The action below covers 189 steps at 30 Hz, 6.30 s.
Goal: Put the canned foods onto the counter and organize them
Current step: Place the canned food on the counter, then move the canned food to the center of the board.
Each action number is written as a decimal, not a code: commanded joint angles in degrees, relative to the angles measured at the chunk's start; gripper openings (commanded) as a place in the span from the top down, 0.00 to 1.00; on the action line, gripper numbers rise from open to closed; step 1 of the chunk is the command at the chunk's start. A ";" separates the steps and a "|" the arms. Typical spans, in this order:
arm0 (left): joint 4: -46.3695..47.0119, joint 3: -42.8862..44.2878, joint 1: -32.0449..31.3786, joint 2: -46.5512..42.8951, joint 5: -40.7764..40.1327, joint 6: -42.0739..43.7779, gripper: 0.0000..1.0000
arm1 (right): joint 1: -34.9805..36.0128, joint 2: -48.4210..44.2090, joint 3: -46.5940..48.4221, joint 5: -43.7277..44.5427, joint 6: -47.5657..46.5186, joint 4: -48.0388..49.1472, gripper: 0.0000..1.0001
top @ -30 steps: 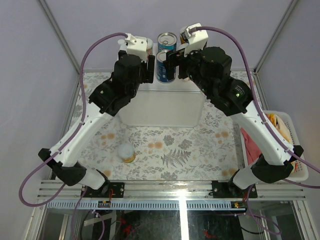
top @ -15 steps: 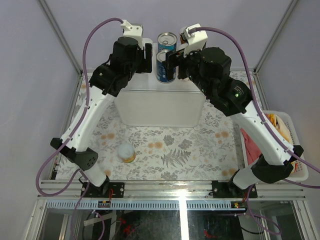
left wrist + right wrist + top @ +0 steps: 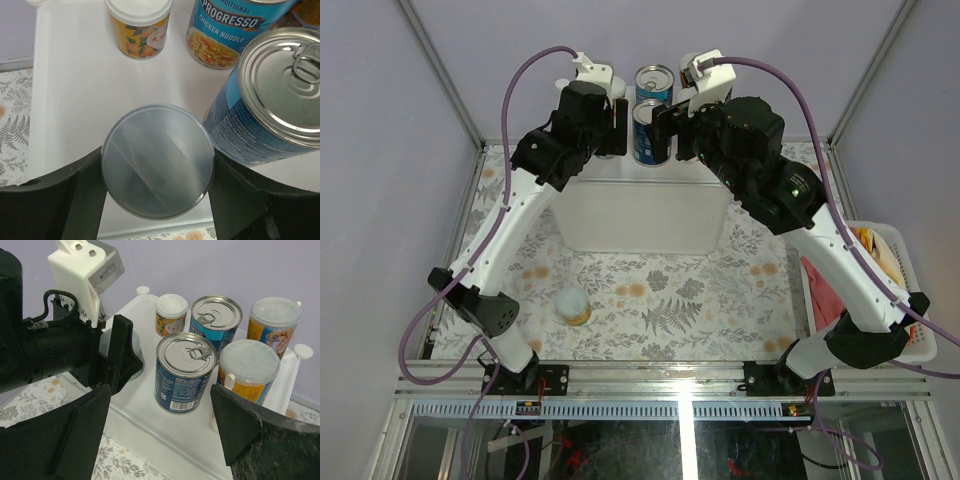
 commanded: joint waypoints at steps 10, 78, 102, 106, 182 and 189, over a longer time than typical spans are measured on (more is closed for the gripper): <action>8.62 -2.63 0.63 0.31 -2.95 2.19 1.00 | 0.35 -2.50 -0.42 -0.32 -0.22 3.18 0.12; 12.26 -4.78 2.95 2.09 -0.19 0.21 0.27 | -0.44 -2.11 -0.50 -0.75 -0.25 2.80 0.11; 13.84 -3.97 2.94 -0.95 -1.65 -1.04 0.15 | -0.45 -1.84 -0.17 -1.15 -0.31 2.89 0.11; 13.84 -3.37 2.88 -1.73 -1.32 -1.26 0.15 | -0.44 -1.67 0.27 -1.35 -0.24 2.74 0.11; -2.03 -60.72 -0.71 -47.84 -3.39 -28.23 0.12 | 25.92 -14.74 -37.53 11.72 5.74 5.93 0.13; -6.61 -64.29 -2.73 -47.62 1.35 -31.54 0.11 | 23.64 -15.75 -36.49 14.76 7.30 2.58 0.12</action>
